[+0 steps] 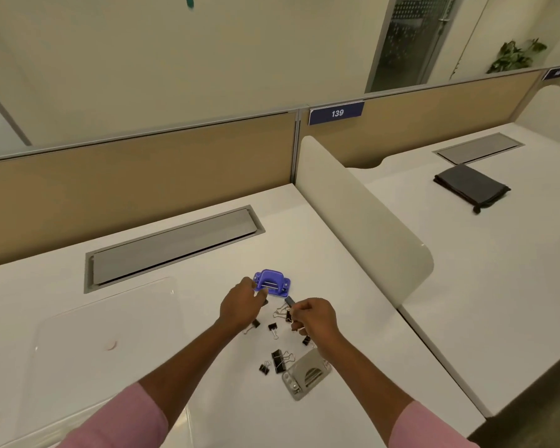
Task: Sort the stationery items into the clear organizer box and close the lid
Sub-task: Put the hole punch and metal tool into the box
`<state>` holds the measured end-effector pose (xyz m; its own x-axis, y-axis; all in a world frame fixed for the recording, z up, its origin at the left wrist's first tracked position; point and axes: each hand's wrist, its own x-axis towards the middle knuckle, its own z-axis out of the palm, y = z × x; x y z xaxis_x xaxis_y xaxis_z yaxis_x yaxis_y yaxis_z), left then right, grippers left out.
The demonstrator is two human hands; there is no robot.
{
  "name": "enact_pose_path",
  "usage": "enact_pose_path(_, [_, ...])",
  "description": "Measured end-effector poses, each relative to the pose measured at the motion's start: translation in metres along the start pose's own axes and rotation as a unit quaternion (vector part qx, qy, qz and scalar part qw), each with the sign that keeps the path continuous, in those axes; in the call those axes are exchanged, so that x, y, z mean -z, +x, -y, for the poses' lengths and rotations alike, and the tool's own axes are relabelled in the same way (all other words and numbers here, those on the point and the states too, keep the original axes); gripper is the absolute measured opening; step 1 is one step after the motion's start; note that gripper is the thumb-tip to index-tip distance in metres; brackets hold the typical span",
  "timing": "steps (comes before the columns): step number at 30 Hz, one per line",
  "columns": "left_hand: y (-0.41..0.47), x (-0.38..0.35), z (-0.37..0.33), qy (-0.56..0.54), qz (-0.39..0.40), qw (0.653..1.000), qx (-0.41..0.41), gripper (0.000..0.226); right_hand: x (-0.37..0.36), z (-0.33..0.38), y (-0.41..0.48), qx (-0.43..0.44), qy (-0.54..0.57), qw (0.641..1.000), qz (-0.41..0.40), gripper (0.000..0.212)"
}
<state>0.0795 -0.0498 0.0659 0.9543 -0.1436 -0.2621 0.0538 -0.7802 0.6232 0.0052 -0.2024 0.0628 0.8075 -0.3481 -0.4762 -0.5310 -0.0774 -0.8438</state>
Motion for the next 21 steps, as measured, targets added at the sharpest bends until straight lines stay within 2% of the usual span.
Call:
enact_pose_path(4, [0.028,-0.017,-0.005,-0.005,-0.018,1.000,0.018,0.038,0.012,-0.009,0.017,-0.012,-0.021,1.000,-0.011,0.008])
enact_pose_path(7, [0.046,-0.029,-0.007,-0.004,-0.039,0.999,0.032,0.050,0.018,-0.016,0.028,-0.020,-0.037,0.999,-0.014,0.006])
enact_pose_path(13, [0.061,-0.052,-0.012,0.062,-0.046,0.995,0.057,0.077,0.022,-0.025,0.044,-0.021,-0.073,0.997,-0.011,0.020])
enact_pose_path(17, [0.067,-0.064,-0.013,0.130,-0.057,0.989,0.047,0.080,0.020,-0.027,0.045,0.002,-0.146,0.989,-0.014,0.022])
enact_pose_path(21, [0.070,-0.071,-0.015,0.140,-0.082,0.985,0.059,0.084,0.018,-0.029,0.035,0.023,-0.209,0.978,-0.015,0.028])
